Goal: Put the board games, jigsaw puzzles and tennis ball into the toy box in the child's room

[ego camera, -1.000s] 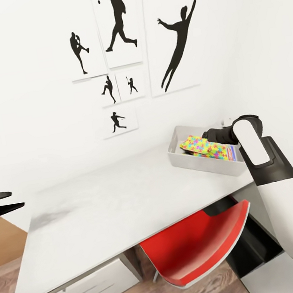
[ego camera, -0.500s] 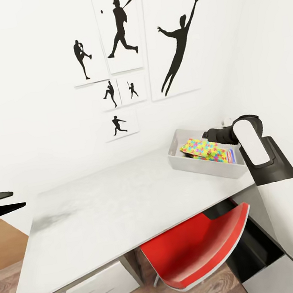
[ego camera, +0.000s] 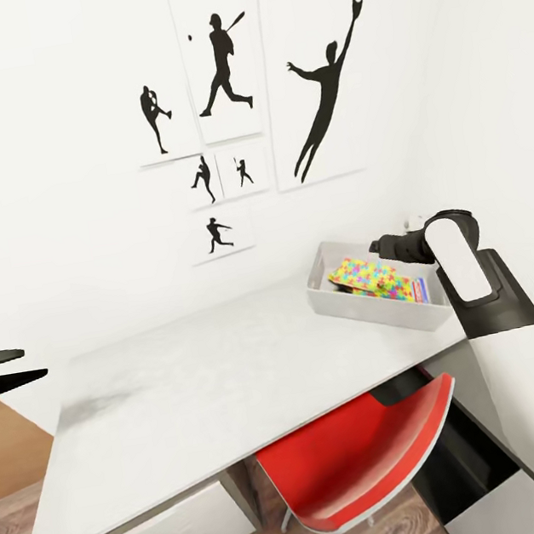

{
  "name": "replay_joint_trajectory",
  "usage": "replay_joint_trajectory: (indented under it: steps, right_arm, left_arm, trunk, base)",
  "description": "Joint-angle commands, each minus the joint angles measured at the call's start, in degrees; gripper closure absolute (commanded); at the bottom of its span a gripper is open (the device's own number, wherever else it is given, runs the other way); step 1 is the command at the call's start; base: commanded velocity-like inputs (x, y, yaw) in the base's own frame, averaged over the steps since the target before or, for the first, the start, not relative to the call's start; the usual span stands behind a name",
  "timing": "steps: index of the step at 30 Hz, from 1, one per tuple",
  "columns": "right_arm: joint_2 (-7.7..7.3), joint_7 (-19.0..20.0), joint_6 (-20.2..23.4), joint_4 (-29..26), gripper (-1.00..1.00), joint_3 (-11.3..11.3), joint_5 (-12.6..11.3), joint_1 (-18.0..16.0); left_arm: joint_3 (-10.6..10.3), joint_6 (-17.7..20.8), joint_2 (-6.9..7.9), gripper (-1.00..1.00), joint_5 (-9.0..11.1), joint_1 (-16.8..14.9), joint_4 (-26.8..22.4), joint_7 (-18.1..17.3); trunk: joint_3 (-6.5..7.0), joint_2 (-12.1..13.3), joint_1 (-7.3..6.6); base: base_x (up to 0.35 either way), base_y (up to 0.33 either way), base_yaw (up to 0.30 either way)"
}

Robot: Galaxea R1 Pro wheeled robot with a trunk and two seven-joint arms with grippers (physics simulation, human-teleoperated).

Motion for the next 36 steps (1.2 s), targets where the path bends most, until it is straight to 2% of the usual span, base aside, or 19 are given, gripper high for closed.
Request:
replay_joint_trajectory:
  steps: [1, 7, 11, 16, 21, 27, 30, 36]
  right_arm:
    - [-0.07, -0.6, 0.2, 0.0, -1.0, 0.1, -0.5, -0.1]
    - [-0.09, -0.6, 0.2, -0.4, -1.0, 0.1, -0.5, 0.1]
    - [-0.3, -0.6, 0.3, -0.6, -1.0, -1.1, -0.4, 0.6]
    - [-0.58, -0.7, 0.4, -0.9, -1.0, -1.9, -0.4, 0.8]
    - [-1.16, -0.7, 0.4, -1.1, -1.0, -2.0, -0.3, 0.9]
    - [-1.29, -0.7, 0.3, -1.1, -1.0, -2.0, -0.3, 0.9]
    - [-1.28, -0.7, 0.2, -1.0, -1.0, -2.0, -0.3, 0.9]
    - [-1.22, -0.7, 0.2, -0.3, -1.0, -2.0, -0.3, 0.9]
  left_arm:
    - [-0.4, 0.4, 0.05, -1.0, 0.2, -0.3, 0.1, -0.2]
    - [-0.5, 0.3, -0.31, -1.0, 0.2, -0.3, 0.1, -0.2]
    - [-0.4, 0.4, -1.26, -1.0, 0.1, -0.3, 0.1, 0.0]
    - [-0.4, 0.4, -1.65, -1.0, 0.1, -0.3, 0.1, 0.1]
    - [-0.4, 0.4, -2.5, -1.0, 0.1, -0.2, 0.1, 0.1]
    - [-0.4, 0.4, -2.79, -1.0, 0.1, -0.2, 0.1, 0.1]
    - [-0.4, 0.4, -3.77, -1.0, 0.2, -0.2, 0.1, 0.1]
    - [-0.4, 0.4, -4.61, -1.0, 0.2, -0.2, 0.1, 1.2]
  trunk:
    - [-0.03, -0.1, 0.04]
    - [0.54, -0.1, 0.04]
    - [0.93, -0.1, 0.04]
    - [1.4, -0.1, 0.04]
    - [1.88, -0.1, 0.04]
    - [2.45, -0.1, 0.04]
    - [2.74, -0.1, 0.04]
    - [3.28, -0.1, 0.04]
  base:
    - [0.0, 0.0, 0.0]
    - [0.0, 0.0, 0.0]
    - [0.0, 0.0, 0.0]
    - [0.0, 0.0, 0.0]
    - [0.0, 0.0, 0.0]
    - [0.0, 0.0, 0.0]
    - [0.0, 0.0, 0.0]
    - [-0.064, 0.083, -0.078]
